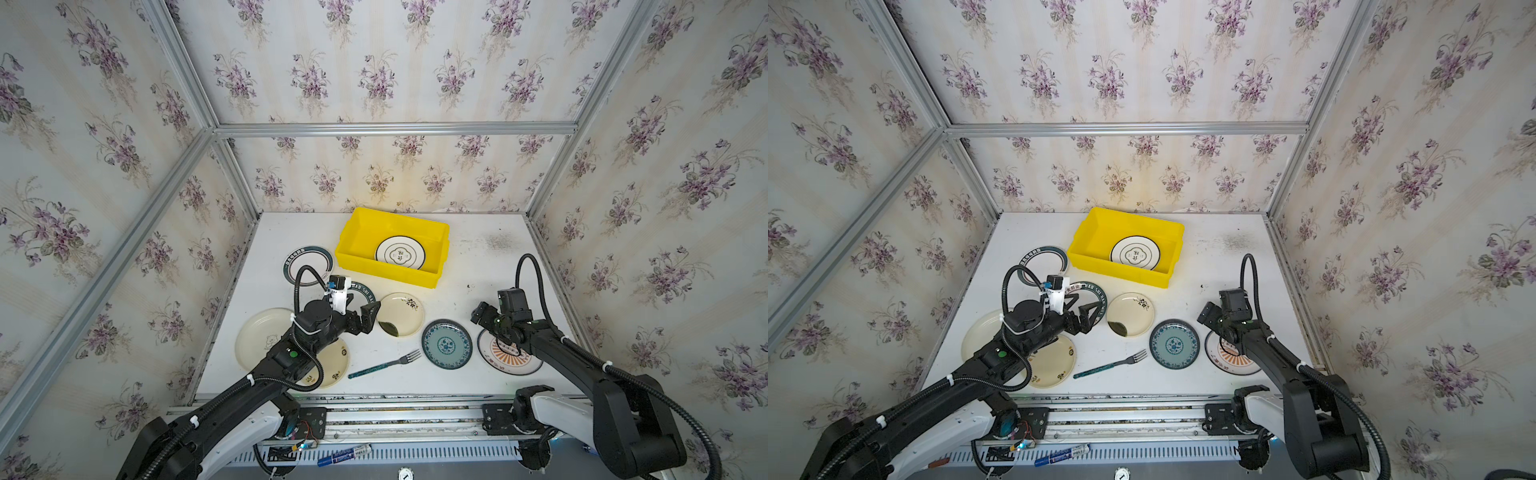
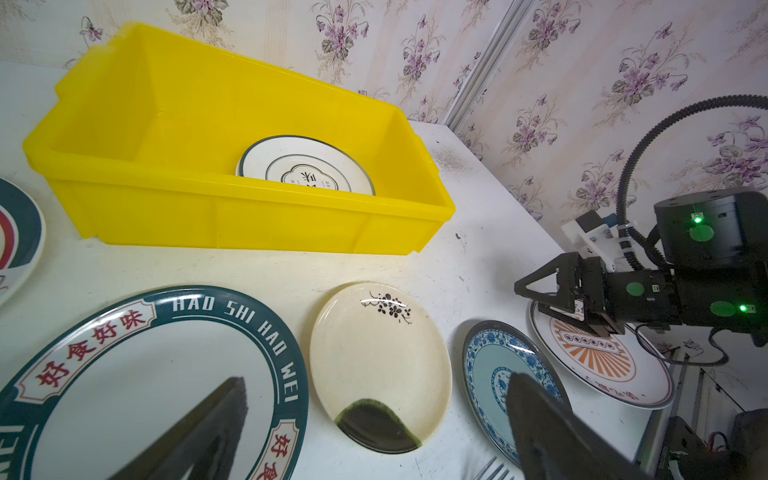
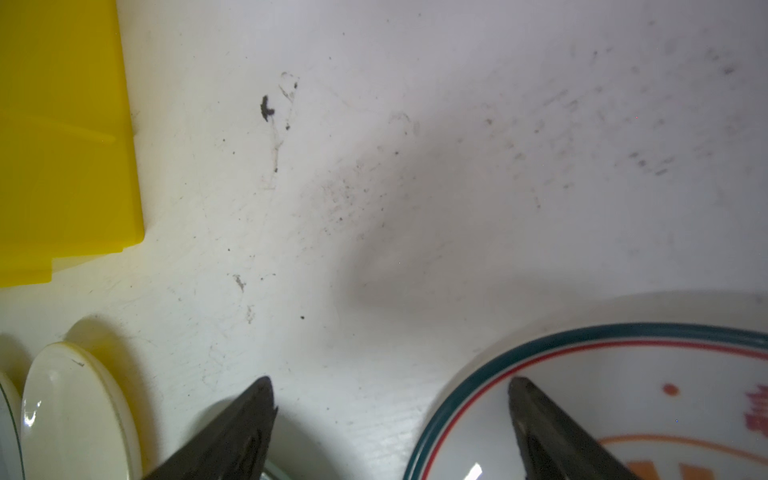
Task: Place the plates into the plastic bin on the countertop
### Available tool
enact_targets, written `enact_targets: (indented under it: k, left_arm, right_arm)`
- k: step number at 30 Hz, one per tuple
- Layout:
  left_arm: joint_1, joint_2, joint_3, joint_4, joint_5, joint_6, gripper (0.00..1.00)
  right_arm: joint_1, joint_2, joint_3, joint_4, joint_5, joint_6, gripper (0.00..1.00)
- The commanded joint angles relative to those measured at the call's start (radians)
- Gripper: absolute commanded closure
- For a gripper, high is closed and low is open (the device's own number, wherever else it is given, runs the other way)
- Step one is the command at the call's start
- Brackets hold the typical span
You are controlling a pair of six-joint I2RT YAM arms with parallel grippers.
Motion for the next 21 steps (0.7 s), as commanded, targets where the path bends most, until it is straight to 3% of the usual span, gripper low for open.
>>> enact_targets:
  k: [1, 11, 17, 21]
  left_arm:
    - [0.001, 0.005, 0.007, 0.031, -0.001, 0.000, 0.00]
    - [0.001, 0.001, 0.009, 0.024, -0.013, 0.008, 0.00]
    - [0.001, -0.002, 0.009, 0.019, -0.025, 0.012, 0.00]
    - [0.001, 0.003, 0.010, 0.017, -0.024, 0.012, 0.00]
  right_arm:
    - [0.001, 0.051, 0.008, -0.020, -0.038, 0.020, 0.10]
    - [-0.001, 0.231, 0.135, 0.033, -0.052, -0.032, 0.10]
    - [-0.016, 0.197, 0.196, -0.028, -0.034, -0.082, 0.10]
    - [-0.114, 0.157, 0.196, -0.052, -0.127, -0.095, 0.09]
